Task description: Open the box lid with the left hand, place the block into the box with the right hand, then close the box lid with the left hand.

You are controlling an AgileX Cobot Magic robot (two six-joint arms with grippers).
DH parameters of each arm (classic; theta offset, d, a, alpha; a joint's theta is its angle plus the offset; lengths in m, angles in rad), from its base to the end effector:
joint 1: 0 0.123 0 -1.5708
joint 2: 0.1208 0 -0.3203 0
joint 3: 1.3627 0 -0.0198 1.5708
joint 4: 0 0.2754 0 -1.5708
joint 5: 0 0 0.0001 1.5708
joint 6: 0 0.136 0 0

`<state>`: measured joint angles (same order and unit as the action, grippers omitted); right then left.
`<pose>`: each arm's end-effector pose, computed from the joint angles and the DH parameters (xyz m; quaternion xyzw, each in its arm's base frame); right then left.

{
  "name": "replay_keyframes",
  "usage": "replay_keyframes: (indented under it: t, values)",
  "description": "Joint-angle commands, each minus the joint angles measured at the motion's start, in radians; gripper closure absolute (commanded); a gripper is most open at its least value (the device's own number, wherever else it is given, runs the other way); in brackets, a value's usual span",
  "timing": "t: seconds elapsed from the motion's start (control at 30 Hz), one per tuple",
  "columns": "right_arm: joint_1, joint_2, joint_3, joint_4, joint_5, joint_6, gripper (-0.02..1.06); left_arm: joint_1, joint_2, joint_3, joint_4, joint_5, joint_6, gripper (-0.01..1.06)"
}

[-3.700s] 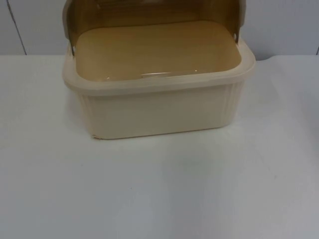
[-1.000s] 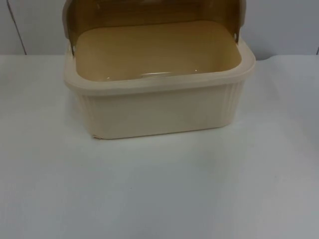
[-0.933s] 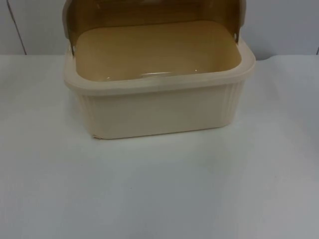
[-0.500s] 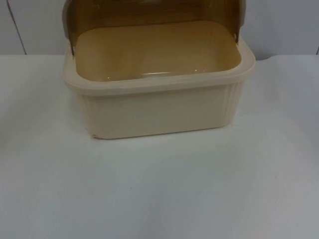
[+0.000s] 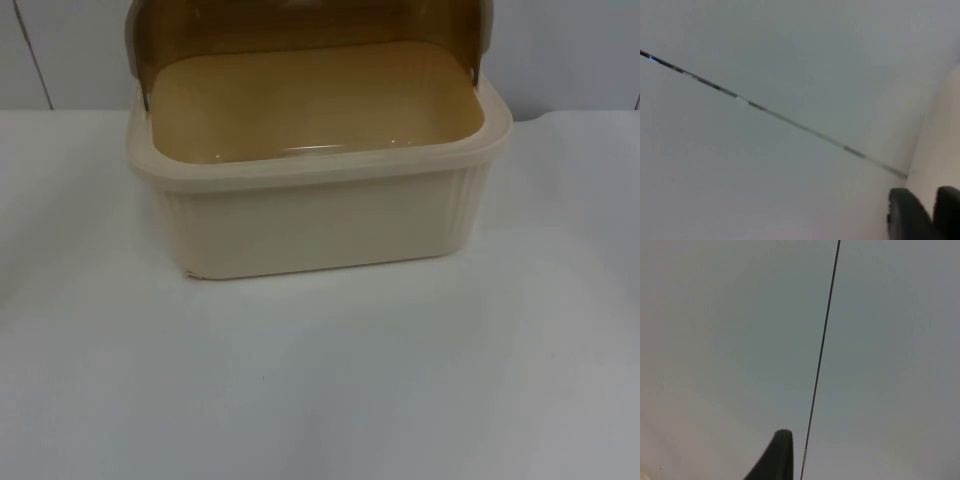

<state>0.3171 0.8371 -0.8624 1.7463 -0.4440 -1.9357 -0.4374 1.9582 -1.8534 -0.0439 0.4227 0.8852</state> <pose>0.2178 0.0110 0.4393 -0.0135 0.6974 -0.0994 0.7096 0.5013 -0.2371 0.3598 0.5089 0.6737 0.1010 0.5262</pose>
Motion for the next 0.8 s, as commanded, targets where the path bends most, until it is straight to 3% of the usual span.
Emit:
replay_keyframes:
  t: [0.0, 0.1, 0.27, 0.67, 0.77]
  values:
    - [-0.006, -0.004, -0.002, -0.002, 0.003, -0.008, 0.11, -0.004, 0.0, -0.006, -0.085, -0.042, -0.002, 0.98]
    - [-0.006, -0.004, -0.002, -0.002, 0.003, -0.007, 0.11, -0.004, 0.007, -0.006, -0.095, -0.03, -0.002, 0.98]
    - [-0.006, -0.004, -0.002, -0.002, 0.003, -0.005, 0.11, 0.009, 0.053, -0.006, -0.171, 0.133, 0.052, 0.98]
    - [-0.006, -0.004, -0.002, -0.002, 0.003, -0.005, 0.11, 0.014, 0.094, -0.006, -0.179, 0.111, 0.056, 1.05]
    - [-0.006, -0.004, -0.002, -0.002, 0.003, -0.005, 0.11, 0.016, 0.095, -0.006, -0.184, 0.145, 0.056, 1.05]
